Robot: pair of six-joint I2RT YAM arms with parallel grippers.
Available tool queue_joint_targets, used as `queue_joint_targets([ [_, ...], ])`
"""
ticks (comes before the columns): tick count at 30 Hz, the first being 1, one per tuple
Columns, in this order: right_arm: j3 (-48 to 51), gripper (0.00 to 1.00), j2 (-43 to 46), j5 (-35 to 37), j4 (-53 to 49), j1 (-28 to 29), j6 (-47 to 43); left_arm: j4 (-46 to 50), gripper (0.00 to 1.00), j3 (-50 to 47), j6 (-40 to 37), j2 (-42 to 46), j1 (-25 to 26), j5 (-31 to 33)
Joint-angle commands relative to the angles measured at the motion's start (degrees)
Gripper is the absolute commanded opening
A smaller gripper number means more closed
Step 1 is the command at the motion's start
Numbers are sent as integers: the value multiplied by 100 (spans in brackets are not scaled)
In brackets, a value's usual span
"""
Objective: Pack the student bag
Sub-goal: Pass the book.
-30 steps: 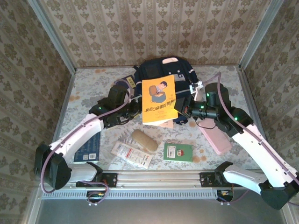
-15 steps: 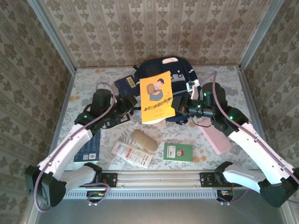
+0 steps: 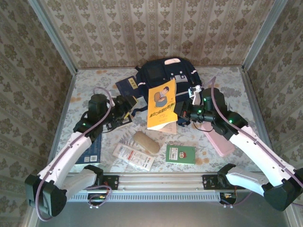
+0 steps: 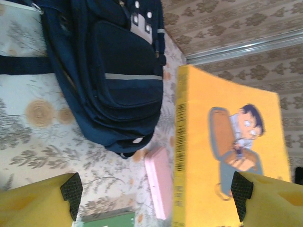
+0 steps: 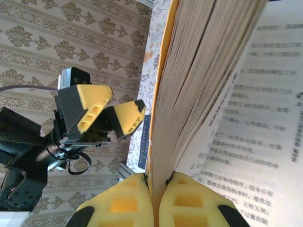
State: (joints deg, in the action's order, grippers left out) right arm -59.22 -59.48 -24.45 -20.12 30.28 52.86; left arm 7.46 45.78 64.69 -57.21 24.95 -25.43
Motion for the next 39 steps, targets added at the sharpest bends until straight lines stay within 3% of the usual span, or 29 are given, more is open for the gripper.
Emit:
queue_joint_targets([
  [1, 116, 0, 165, -284, 952, 13, 125, -1025, 83, -99, 360, -116, 210, -381],
  [6, 272, 0, 187, -419, 1289, 13, 335, -1267, 80, -46, 295, -448, 557, -327],
  [17, 634, 0, 240, -760, 2117, 13, 776, -1891, 77, 67, 700, -966, 775, -447],
  [20, 726, 0, 185, -827, 2288, 13, 881, -2305, 67, 19, 903, -998, 782, -460],
  [29, 898, 0, 145, -624, 2032, 15, 739, -3172, 7, -217, 1176, -919, 783, -336],
  [30, 930, 3, 161, -587, 2001, 13, 727, -3237, 2, -230, 1191, -894, 783, -307],
  [31, 957, 13, 173, -537, 1939, 21, 698, -3275, 0, -250, 1204, -865, 779, -267],
  [33, 966, 45, 213, -408, 1761, 13, 612, -3273, 0, -266, 1201, -779, 772, -156],
  [35, 966, 69, 306, -103, 1405, 11, 516, -3263, 0, -308, 1187, -639, 775, 74],
  [37, 1082, 87, 496, 287, 1189, 14, 548, -3260, 0, -373, 1184, -429, 783, 470],
  [39, 1295, 98, 687, 527, 1303, 14, 765, -3201, 0, -436, 1171, -198, 839, 1017],
])
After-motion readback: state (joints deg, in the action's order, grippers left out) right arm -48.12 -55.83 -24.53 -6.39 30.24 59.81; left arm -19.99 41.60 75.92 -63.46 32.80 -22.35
